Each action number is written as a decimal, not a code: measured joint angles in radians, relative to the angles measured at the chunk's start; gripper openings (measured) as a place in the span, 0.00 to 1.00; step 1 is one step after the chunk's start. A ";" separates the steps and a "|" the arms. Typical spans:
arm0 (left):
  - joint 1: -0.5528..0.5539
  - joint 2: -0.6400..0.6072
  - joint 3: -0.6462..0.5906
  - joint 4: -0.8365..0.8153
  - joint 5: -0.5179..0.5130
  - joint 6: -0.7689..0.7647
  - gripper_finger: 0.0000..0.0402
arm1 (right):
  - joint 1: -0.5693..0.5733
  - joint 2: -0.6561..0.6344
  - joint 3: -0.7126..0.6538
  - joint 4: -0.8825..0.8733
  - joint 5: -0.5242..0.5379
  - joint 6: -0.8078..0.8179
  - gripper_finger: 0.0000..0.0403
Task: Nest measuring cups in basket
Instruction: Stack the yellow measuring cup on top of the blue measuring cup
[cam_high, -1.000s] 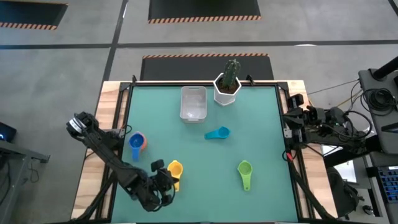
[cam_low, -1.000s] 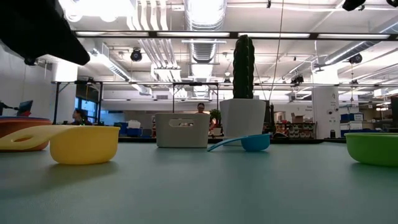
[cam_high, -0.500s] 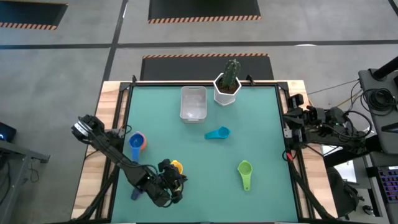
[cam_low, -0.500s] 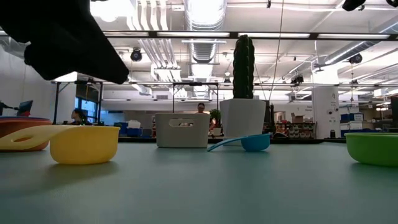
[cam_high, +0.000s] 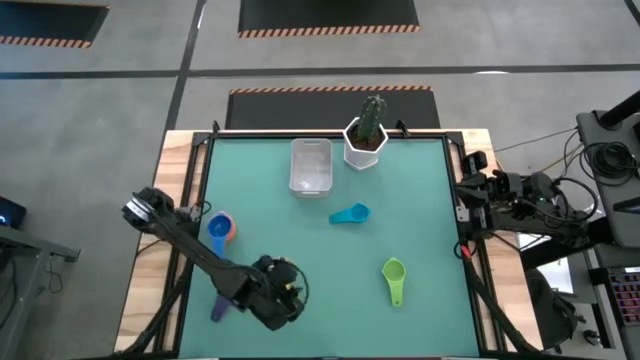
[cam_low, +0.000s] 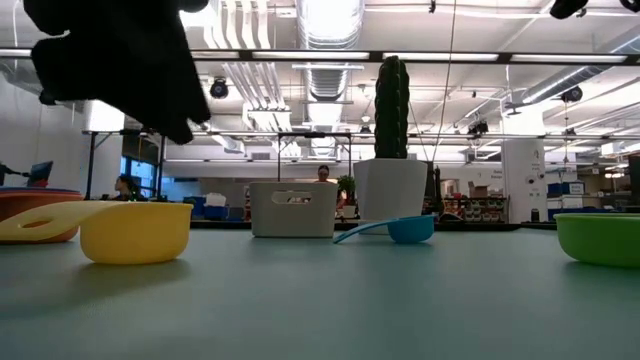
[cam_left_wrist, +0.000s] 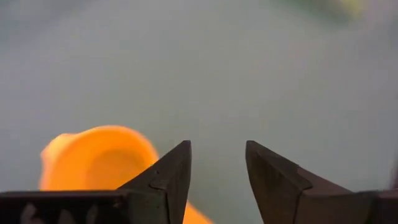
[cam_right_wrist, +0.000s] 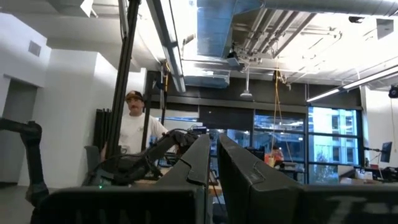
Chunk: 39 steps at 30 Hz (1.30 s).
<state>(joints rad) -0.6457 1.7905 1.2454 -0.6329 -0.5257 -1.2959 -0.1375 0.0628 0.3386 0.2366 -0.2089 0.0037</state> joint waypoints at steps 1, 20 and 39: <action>0.001 0.016 0.034 -0.065 0.013 -0.011 0.34 | 0.000 0.000 0.000 -0.001 0.000 0.002 0.04; 0.008 0.076 0.016 -0.095 0.011 -0.101 0.33 | 0.000 0.000 0.000 -0.015 0.000 0.004 0.04; 0.008 0.075 -0.099 0.036 -0.012 -0.128 0.22 | 0.000 0.000 0.000 -0.015 0.000 -0.004 0.04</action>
<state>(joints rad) -0.6376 1.8656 1.1468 -0.5970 -0.5381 -1.4238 -0.1375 0.0628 0.3386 0.2218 -0.2089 0.0002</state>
